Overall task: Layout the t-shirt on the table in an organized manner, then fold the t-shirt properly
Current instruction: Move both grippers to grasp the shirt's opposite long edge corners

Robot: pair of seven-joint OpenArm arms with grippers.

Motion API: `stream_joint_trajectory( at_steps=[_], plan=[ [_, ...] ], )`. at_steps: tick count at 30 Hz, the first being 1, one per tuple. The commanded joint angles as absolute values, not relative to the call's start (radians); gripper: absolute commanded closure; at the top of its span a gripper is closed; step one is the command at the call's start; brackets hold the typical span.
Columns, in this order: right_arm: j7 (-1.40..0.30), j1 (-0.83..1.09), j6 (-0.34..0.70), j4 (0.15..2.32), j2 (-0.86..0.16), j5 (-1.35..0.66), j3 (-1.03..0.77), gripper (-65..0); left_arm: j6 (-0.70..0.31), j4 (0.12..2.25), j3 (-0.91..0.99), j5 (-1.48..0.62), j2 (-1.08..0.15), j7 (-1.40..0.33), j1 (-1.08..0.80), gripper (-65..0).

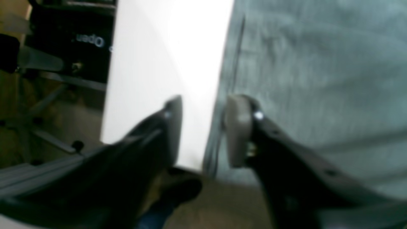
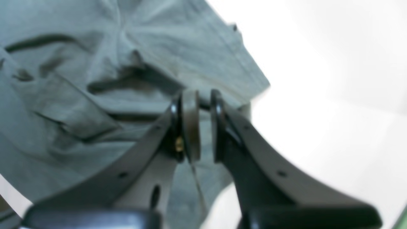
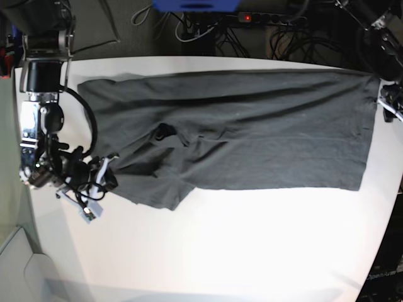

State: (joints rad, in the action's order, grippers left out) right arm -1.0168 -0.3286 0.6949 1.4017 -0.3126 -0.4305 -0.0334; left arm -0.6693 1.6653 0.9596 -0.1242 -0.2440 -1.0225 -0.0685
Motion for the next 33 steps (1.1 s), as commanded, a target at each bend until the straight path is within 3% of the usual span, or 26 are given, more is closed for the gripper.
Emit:
stream_joint_trajectory(
  at_steps=[1, 4, 8, 11, 19, 27, 33],
  plan=[
    [-0.992, -0.36, 0.698, 1.419, -0.329, -0.446, -0.044, -11.0, -0.667, 1.693, 0.963, -0.13, -0.268, -1.012, -0.036, -31.7],
    [-0.99, -0.349, 0.698, 1.419, -0.343, -0.446, -0.045, -20.6, -0.667, 1.689, 0.957, -0.127, -0.271, -1.015, 0.051, -42.5],
    [-0.952, -0.331, 0.698, 1.409, -0.364, -0.446, -0.047, -31.2, -0.656, 1.661, 0.923, -0.125, -0.283, -1.013, 0.162, -44.2],
    [-0.903, -0.334, 0.698, 1.307, -0.377, -0.446, -0.047, -35.6, -0.654, 1.543, 0.862, -0.105, -0.326, -1.01, 0.245, -44.3],
    [-0.771, -0.392, 0.698, 1.052, -0.41, -0.446, -0.045, -36.4, -0.653, 1.168, 0.771, 0.045, -0.352, -0.739, 0.39, -44.3],
    [-0.765, -0.469, 0.698, 0.946, -0.395, -0.446, -0.038, -36.4, -0.647, 0.875, 0.771, 0.094, -0.372, -0.576, 0.49, -44.3],
    [-0.725, -0.493, 0.698, 0.903, -0.38, -0.446, -0.038, -36.4, -0.536, 0.759, 0.768, 0.088, -0.383, -0.496, 0.513, -44.3]
  ],
)
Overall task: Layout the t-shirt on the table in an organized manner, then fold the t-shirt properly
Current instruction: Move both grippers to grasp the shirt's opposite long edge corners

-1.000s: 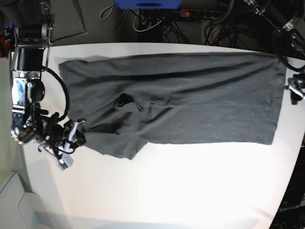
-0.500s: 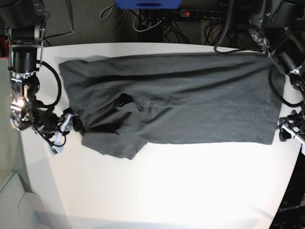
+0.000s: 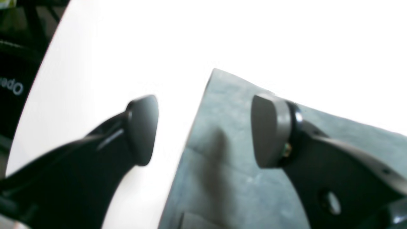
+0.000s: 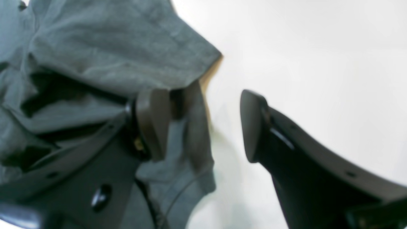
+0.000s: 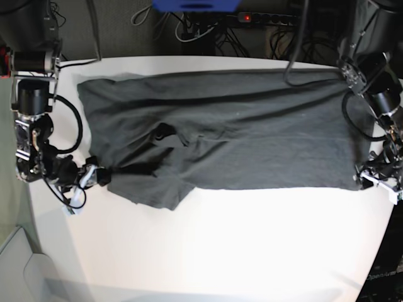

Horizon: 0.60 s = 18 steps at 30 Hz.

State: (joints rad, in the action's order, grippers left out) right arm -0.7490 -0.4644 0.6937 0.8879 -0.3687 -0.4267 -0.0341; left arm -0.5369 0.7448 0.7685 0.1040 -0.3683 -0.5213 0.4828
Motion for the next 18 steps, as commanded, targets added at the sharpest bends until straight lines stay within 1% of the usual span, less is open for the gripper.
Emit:
stream_joint_trajectory(
  at_steps=[1, 4, 8, 13, 18],
  plan=[
    [-0.719, -0.492, 0.698, 0.903, -0.374, -0.446, -0.036, -36.4, -0.533, 0.75, 0.768, 0.088, -0.383, -0.492, 0.513, -44.3],
    [-0.716, -0.487, 0.698, 0.901, -0.367, -0.446, -0.036, -36.4, -0.529, 0.717, 0.768, 0.093, -0.381, -0.475, 0.513, -44.3],
    [-0.716, -0.486, 0.698, 0.901, -0.351, -0.444, -0.036, -36.4, -0.529, 0.659, 0.768, 0.096, -0.38, -0.409, 0.513, -44.3],
    [-0.716, -0.484, 0.698, 0.901, -0.344, -0.444, -0.036, -36.4, -0.527, 0.568, 0.766, 0.096, -0.383, -0.349, 0.53, -44.3],
    [-0.713, -0.463, 0.698, 0.901, -0.344, -0.444, -0.036, -36.4, -0.527, 0.522, 0.765, 0.096, -0.387, -0.309, 0.53, -44.3]
  ],
)
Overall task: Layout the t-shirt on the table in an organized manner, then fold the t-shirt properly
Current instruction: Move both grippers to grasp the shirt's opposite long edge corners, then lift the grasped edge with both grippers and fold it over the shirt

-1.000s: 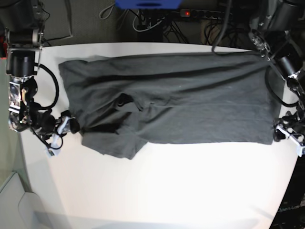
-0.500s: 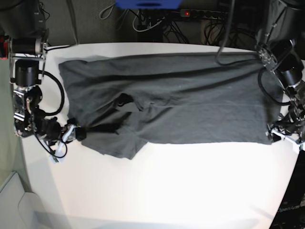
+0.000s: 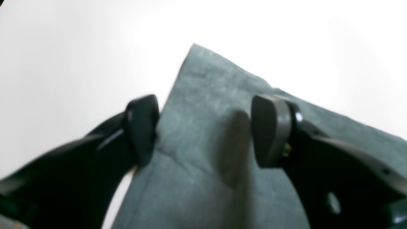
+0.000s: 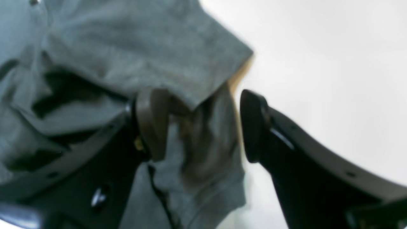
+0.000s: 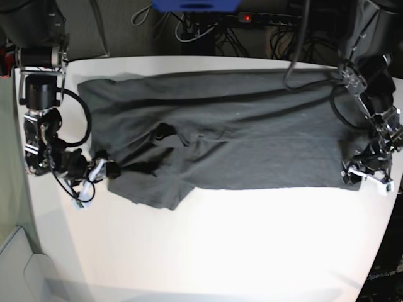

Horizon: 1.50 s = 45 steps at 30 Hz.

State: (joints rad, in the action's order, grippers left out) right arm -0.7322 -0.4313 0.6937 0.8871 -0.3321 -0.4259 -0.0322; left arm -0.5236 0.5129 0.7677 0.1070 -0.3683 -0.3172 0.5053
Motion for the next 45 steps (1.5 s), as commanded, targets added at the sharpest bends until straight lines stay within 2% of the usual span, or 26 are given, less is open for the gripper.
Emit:
stream_joint_trajectory(
  at_steps=[1, 8, 10, 12, 14, 16, 18, 20, 21, 29, 38, 45],
  plan=[
    [-0.704, -0.449, 0.698, 0.901, -0.344, -0.444, -0.036, -36.4, -0.527, 0.512, 0.765, 0.096, -0.397, -0.302, 0.53, -44.3],
    [-0.651, -0.4, 0.698, 0.901, -0.326, -0.444, -0.035, -36.3, -0.527, 0.467, 0.766, 0.096, -0.403, -0.272, 0.53, -43.8],
    [-0.651, -0.397, 0.698, 0.901, -0.323, -0.444, -0.036, -36.1, -0.527, 0.467, 0.766, 0.096, -0.4, -0.272, 0.529, -41.5],
    [-0.651, -0.395, 0.698, 0.901, -0.314, -0.444, -0.036, -35.4, -0.527, 0.467, 0.766, 0.096, -0.4, -0.278, 0.529, -33.9],
    [-0.651, -0.395, 0.698, 0.901, -0.312, -0.444, -0.035, -30.5, -0.527, 0.467, 0.766, 0.096, -0.4, -0.278, 0.529, -22.2],
    [-0.651, -0.395, 0.698, 0.901, -0.311, -0.444, -0.035, -21.5, -0.527, 0.467, 0.766, 0.096, -0.4, -0.278, 0.529, -9.2],
    [-0.651, -0.395, 0.698, 0.901, -0.311, -0.444, -0.035, -12.0, -0.527, 0.467, 0.766, 0.096, -0.4, -0.278, 0.529, -0.9],
    [-0.651, -0.395, 0.698, 0.901, -0.311, -0.444, -0.035, -4.8, -0.527, 0.467, 0.766, 0.096, -0.4, -0.28, 0.529, -0.8],
    [-0.651, -0.397, 0.698, 0.901, -0.309, -0.446, -0.035, -3.4, -0.527, 0.469, 0.766, 0.096, -0.4, -0.28, 0.529, -1.2],
    [-0.661, -0.406, 0.698, 0.909, -0.312, -0.446, -0.035, -3.1, -0.538, 0.492, 0.773, 0.084, -0.398, -0.283, 0.533, -0.5],
    [-0.662, -0.418, 0.698, 0.911, -0.317, -0.447, -0.039, -3.1, -0.539, 0.777, 0.766, -0.102, -0.397, -0.498, 0.469, -0.5],
    [-0.727, -0.374, 0.698, 1.118, -0.317, -0.449, -0.045, -3.1, -0.539, 0.816, 0.768, -0.116, -0.397, -0.513, 0.433, -0.5]
  ],
)
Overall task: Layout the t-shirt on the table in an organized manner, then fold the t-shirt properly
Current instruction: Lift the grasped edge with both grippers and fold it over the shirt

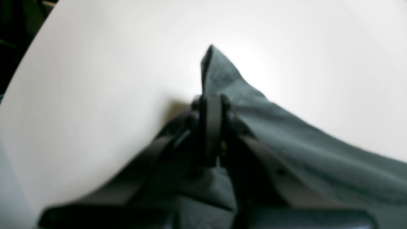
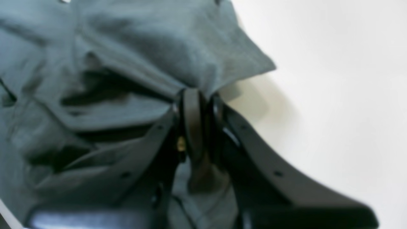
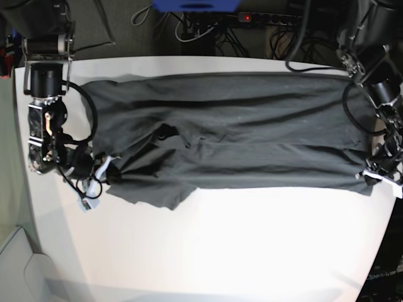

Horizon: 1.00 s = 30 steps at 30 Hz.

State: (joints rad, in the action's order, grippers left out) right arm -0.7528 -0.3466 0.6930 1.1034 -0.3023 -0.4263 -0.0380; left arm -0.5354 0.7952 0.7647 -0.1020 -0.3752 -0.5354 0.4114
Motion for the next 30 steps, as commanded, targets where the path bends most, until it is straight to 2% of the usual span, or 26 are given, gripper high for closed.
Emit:
stream_joint_trajectory(
  at_steps=[1, 10, 17, 24, 30],
  plan=[
    [-0.742, -0.361, 0.698, 1.156, -0.317, -0.449, -0.045, -3.1, -0.539, 0.826, 0.768, -0.116, -0.397, -0.513, 0.427, -0.5],
    [-0.803, -0.24, 0.698, 1.434, -0.317, -0.45, -0.045, -3.1, -0.539, 1.001, 0.774, -0.116, -0.361, -0.618, 0.367, -0.5],
    [-0.802, -0.185, 0.698, 1.503, -0.34, -0.452, -0.051, -3.1, -0.539, 1.153, 0.774, -0.12, -0.34, -0.691, 0.318, -0.5],
    [-0.803, -0.117, 0.698, 1.578, -0.358, -0.452, -0.122, -3.1, -0.539, 1.239, 0.776, -0.257, -0.351, -0.746, 0.24, -0.5],
    [-0.802, -0.048, 0.698, 1.662, -0.36, -0.452, -0.122, -3.1, -0.539, 1.325, 0.779, -0.271, -0.343, -0.765, 0.179, -0.5]
  ],
)
